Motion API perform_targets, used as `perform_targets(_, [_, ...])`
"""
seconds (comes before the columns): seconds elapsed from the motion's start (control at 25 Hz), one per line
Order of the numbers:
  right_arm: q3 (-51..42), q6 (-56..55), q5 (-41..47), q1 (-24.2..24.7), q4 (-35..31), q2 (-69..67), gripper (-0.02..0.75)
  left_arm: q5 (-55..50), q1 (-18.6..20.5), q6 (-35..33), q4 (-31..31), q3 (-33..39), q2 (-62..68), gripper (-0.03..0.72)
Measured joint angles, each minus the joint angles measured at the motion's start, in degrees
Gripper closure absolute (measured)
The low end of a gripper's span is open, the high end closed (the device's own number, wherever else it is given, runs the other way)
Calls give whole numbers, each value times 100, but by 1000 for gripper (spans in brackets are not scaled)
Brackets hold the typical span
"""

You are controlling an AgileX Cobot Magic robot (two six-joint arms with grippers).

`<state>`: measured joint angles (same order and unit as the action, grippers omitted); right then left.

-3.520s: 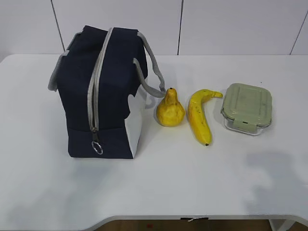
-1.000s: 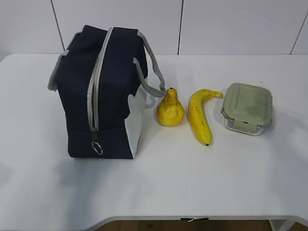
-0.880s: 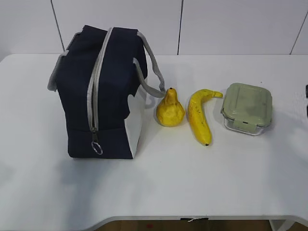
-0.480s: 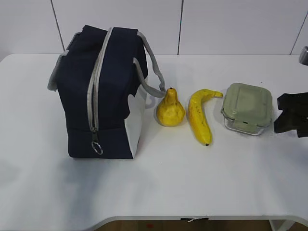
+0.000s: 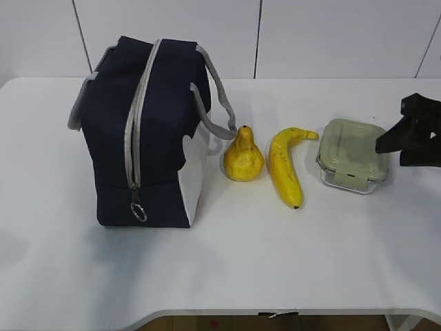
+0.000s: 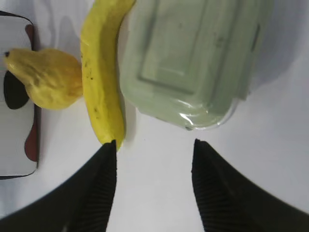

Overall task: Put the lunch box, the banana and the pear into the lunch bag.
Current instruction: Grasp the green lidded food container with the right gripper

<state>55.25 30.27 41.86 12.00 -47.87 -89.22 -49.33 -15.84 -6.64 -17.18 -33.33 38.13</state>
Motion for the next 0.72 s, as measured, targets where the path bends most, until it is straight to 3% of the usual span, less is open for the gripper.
perform_targets(0.32, [590,262,420,168,-165,-551,333,52,0,-111,0,-103,295,285])
perform_targets(0.72, [700,275,693,728,-465,-721,332,180,0,-220,0,-1275,1311,285])
